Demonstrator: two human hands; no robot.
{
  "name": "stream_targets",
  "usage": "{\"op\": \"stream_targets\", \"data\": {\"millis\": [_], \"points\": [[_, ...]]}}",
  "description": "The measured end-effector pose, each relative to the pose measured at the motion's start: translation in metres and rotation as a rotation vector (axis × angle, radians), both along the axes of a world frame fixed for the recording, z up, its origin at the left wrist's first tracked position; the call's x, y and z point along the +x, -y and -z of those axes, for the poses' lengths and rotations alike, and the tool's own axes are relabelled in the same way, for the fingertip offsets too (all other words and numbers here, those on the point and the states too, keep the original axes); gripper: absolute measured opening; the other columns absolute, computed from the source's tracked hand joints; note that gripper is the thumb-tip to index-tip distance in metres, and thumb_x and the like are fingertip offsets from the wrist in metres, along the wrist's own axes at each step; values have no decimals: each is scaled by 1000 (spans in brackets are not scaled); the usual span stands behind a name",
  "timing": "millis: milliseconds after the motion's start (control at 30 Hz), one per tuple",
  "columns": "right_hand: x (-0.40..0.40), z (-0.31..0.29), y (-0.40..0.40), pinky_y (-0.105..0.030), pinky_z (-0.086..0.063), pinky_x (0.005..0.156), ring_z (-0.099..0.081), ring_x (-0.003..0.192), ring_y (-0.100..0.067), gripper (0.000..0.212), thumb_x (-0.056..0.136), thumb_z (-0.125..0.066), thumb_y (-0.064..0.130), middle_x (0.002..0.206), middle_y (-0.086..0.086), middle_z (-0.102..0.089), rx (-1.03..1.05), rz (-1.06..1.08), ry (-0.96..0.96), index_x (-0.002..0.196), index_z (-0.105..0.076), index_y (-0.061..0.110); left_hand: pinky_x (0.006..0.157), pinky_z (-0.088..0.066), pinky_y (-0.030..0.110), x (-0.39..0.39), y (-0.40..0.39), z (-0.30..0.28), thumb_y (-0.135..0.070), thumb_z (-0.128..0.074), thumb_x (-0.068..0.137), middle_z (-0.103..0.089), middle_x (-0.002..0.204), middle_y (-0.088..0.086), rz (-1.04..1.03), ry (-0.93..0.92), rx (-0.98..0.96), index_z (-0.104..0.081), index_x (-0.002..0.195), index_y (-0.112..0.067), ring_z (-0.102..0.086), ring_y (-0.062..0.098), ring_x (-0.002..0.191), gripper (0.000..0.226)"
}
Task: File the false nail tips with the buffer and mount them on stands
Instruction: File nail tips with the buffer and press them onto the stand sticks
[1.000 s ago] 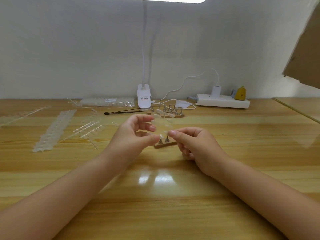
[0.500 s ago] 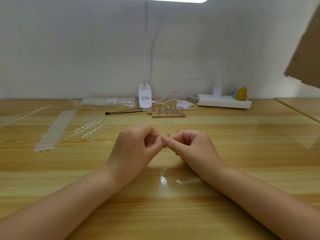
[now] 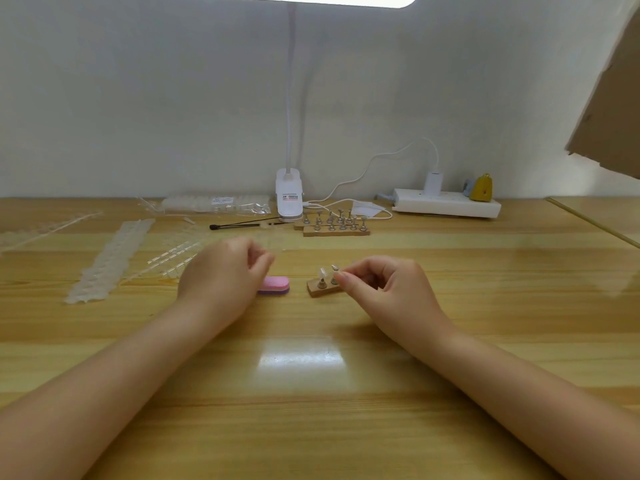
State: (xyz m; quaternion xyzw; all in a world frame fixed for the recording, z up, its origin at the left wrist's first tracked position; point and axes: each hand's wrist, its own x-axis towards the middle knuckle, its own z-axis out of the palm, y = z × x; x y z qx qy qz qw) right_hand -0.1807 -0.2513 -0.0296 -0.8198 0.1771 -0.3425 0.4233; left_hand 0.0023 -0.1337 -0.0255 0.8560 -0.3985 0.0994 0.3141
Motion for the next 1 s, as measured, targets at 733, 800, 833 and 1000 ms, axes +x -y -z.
{"op": "stream_targets", "data": {"millis": [733, 800, 833, 1000], "points": [[7, 5, 16, -17, -32, 38, -42, 48, -5, 17, 75, -72, 20, 62, 3, -52, 746, -215, 95, 86, -68, 8, 79, -49, 16, -38, 3, -11, -23, -61, 91, -65, 99, -4, 556, 164, -414, -63, 116, -12, -61, 3, 88, 27], [7, 5, 15, -17, -32, 39, -40, 49, -5, 12, 80, -67, 19, 60, 7, -52, 738, -286, 68, 87, -64, 10, 82, -51, 25, -46, 4, -6, -12, -65, 88, -65, 99, 1, 673, 262, -362, -64, 113, -8, -62, 10, 91, 25], [6, 4, 15, -17, -32, 40, -39, 50, -6, 11, 80, -66, 20, 60, 8, -51, 733, -317, 51, 87, -63, 12, 82, -52, 31, -46, 4, -3, -9, -65, 88, -65, 99, 3, 688, 290, -327, -65, 112, -6, -63, 16, 91, 24], [6, 1, 15, -17, -30, 39, -37, 51, -8, 13, 76, -64, 22, 56, 8, -47, 781, -357, 41, 85, -60, 13, 78, -53, 46, -34, 0, 4, -18, -60, 91, -66, 97, 10, 580, 313, -309, -67, 110, -3, -64, 27, 88, 26]]}}
